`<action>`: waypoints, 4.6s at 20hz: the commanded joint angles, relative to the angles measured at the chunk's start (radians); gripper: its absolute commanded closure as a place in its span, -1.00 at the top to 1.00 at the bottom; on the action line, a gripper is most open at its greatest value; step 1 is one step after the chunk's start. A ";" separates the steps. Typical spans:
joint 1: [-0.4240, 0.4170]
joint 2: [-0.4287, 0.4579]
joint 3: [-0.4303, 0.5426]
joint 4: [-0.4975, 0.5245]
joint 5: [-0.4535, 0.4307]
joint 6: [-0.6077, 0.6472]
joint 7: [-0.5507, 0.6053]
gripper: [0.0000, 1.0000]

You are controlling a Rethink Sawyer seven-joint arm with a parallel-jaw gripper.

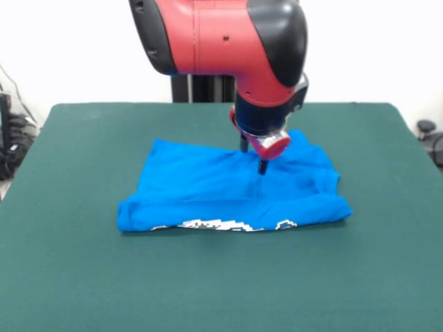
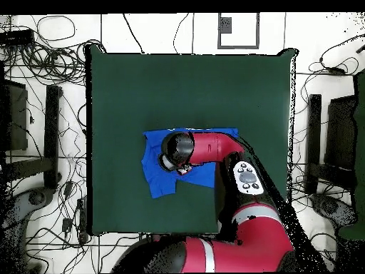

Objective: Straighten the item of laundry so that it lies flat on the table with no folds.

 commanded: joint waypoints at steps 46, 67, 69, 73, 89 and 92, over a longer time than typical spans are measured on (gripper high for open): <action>0.135 0.262 -0.005 -0.461 0.108 -0.029 0.075 1.00; 0.152 0.422 0.041 -0.887 0.070 0.322 -0.127 1.00; 0.150 0.417 0.041 -0.881 0.072 0.319 -0.133 1.00; 0.145 0.406 0.043 -0.876 0.077 0.325 -0.146 1.00; 0.146 0.409 0.057 -1.004 0.046 0.424 -0.273 1.00; 0.144 0.430 0.068 -1.072 0.035 0.459 -0.299 1.00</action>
